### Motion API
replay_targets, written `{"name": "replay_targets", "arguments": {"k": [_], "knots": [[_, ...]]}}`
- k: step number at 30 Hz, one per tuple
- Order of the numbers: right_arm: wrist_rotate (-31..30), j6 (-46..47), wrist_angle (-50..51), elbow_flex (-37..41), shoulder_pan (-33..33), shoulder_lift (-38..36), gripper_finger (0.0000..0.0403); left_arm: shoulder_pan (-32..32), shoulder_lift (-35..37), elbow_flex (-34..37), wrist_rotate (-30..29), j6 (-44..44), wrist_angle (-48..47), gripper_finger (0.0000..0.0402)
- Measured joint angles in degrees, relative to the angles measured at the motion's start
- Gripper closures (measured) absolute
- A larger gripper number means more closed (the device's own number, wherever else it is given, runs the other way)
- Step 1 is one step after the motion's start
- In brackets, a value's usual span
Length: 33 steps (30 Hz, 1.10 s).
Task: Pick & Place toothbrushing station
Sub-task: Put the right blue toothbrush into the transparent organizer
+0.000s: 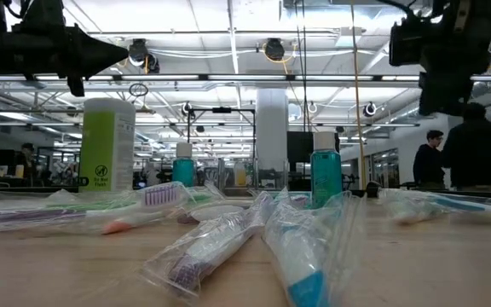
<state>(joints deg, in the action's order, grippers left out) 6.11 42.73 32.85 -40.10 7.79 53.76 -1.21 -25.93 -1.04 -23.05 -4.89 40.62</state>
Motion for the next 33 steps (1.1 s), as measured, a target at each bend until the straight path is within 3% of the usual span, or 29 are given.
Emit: {"name": "replay_targets", "arguments": {"k": [19, 23, 33], "knots": [[0.1, 3.7, -6.6, 4.8, 1.8, 8.8, 0.0398, 0.0, 0.0, 0.0, 0.0, -0.1, -0.1, 0.0385], [0.2, 4.1, -12.8, 7.4, 1.8, 8.8, 0.0374, 0.0, 0.0, 0.0, 0.0, 0.1, -0.1, 0.0385], [0.1, 4.5, -16.6, 10.2, 1.8, 8.8, 0.0300, 0.0, 0.0, 0.0, 0.0, 0.2, -0.1, 0.0385]]}}
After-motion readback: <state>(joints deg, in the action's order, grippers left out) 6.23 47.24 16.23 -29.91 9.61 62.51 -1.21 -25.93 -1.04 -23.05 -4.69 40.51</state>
